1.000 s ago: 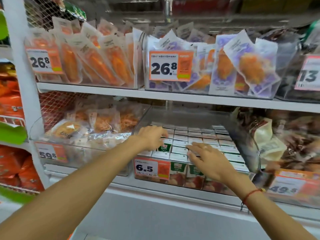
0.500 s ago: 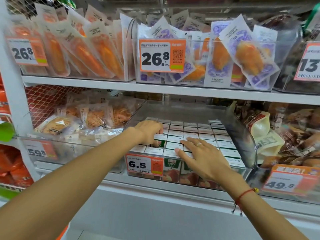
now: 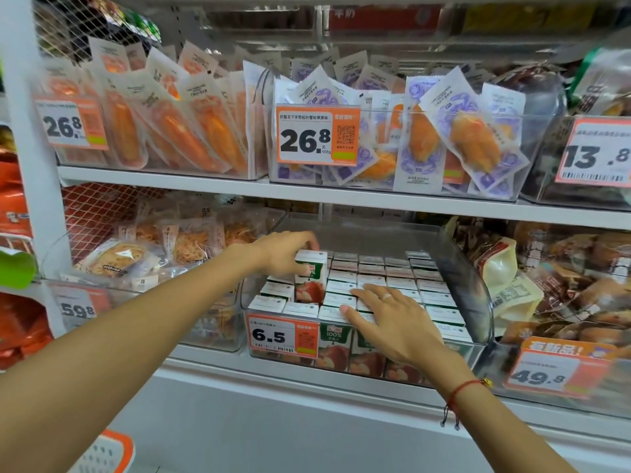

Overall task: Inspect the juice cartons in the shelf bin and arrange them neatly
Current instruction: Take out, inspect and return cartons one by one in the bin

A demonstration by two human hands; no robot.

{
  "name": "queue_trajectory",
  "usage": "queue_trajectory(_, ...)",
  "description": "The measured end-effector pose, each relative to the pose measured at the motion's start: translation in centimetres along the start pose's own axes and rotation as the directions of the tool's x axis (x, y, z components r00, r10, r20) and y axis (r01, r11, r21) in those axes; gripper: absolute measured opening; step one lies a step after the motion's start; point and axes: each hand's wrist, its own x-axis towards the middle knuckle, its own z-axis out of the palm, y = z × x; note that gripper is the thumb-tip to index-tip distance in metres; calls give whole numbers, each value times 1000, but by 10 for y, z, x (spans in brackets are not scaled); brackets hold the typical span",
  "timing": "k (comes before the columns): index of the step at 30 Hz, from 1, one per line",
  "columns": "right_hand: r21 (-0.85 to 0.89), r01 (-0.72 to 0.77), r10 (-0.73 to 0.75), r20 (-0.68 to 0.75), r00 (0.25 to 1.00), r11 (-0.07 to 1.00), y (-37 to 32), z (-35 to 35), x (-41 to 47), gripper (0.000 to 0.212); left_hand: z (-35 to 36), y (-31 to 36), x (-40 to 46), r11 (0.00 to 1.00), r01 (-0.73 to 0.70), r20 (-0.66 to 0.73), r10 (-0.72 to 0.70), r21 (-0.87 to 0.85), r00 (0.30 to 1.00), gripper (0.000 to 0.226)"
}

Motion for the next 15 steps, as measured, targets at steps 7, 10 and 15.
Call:
queue_trajectory(7,1,-8,8,8,1000,1000,1,-1,-1,69,-3,23,-70,934,-110,-474,-69,-340,878,37)
queue_trajectory(10,44,-1,4,-61,998,999,-3,-7,-6,63,6,44,-109,760,-230,-569,-214,-608,794,35)
queue_trajectory(15,445,137,51,-386,921,885,-47,-20,-34,38,30,61,-156,396,-219,-402,-472,-892,785,26)
